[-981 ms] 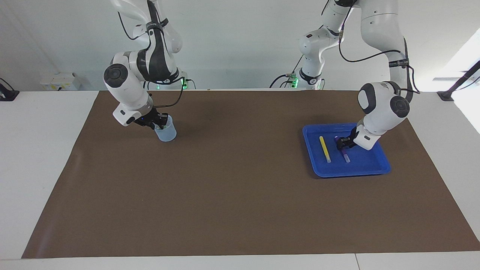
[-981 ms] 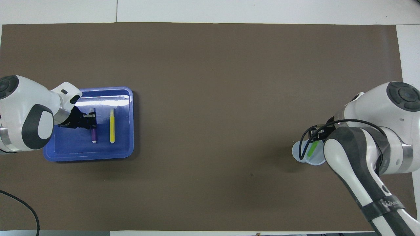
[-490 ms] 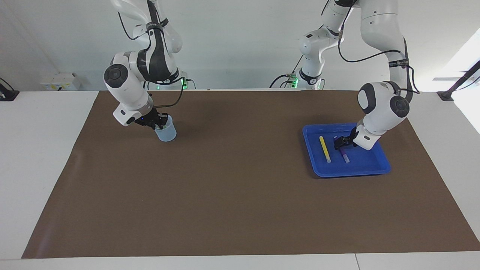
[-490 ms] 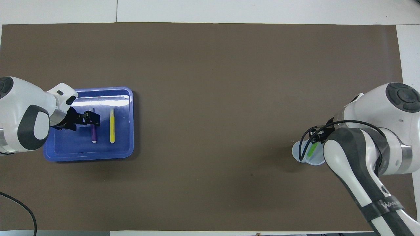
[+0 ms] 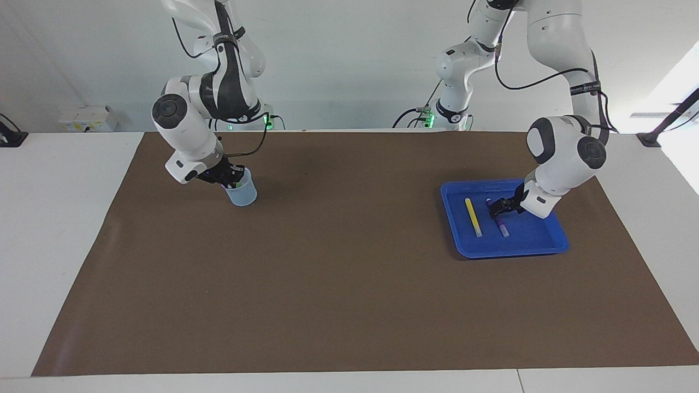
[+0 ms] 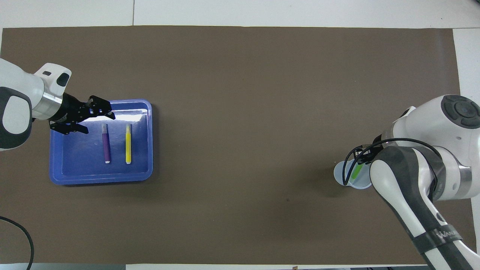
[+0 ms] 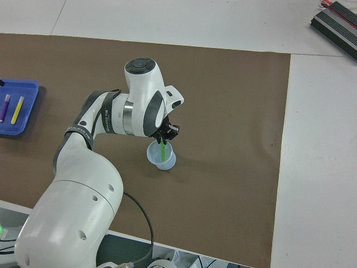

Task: Right arm passes pens to left for tray arrangement

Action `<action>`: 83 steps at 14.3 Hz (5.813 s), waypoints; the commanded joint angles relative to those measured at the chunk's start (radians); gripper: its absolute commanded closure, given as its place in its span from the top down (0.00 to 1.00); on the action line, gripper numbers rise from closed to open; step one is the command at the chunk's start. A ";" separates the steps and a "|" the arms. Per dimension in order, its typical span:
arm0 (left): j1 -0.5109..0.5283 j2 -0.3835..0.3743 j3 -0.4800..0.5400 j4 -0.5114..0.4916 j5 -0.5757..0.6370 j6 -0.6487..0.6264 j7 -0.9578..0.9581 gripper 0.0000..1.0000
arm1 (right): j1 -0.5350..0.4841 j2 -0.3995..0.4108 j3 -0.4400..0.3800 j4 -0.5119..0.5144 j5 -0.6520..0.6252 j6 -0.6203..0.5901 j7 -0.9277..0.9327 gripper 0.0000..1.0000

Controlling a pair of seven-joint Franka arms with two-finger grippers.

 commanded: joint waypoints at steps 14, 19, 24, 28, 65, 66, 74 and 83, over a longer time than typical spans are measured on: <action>-0.091 -0.161 -0.140 0.130 -0.365 -0.082 -1.185 1.00 | 0.230 -0.005 0.016 0.403 0.344 -0.029 0.576 0.04; -0.089 -0.191 -0.151 0.078 -0.535 -0.030 -1.277 1.00 | 0.324 -0.005 0.016 0.365 0.463 0.200 0.867 0.05; -0.158 -0.224 -0.168 0.020 -0.625 0.057 -1.277 1.00 | 0.417 -0.014 0.016 0.311 0.482 0.389 1.064 0.05; -0.207 -0.245 -0.168 -0.006 -0.623 0.093 -1.316 1.00 | 0.464 -0.026 0.016 0.277 0.482 0.449 1.099 0.06; -0.259 -0.328 -0.168 -0.149 -0.531 0.337 -1.351 0.00 | 0.450 -0.022 0.015 0.277 0.482 0.456 1.089 0.14; -0.259 -0.328 -0.168 -0.149 -0.522 0.338 -1.351 0.00 | 0.451 -0.022 0.015 0.279 0.482 0.456 1.095 0.49; -0.212 -0.323 -0.168 -0.149 -0.503 0.343 -1.302 0.00 | 0.350 -0.057 0.001 0.300 0.386 0.204 0.974 1.00; 0.109 -0.311 -0.168 -0.240 -0.360 0.143 -0.373 0.00 | 0.036 -0.060 -0.001 0.349 0.040 -0.205 0.318 1.00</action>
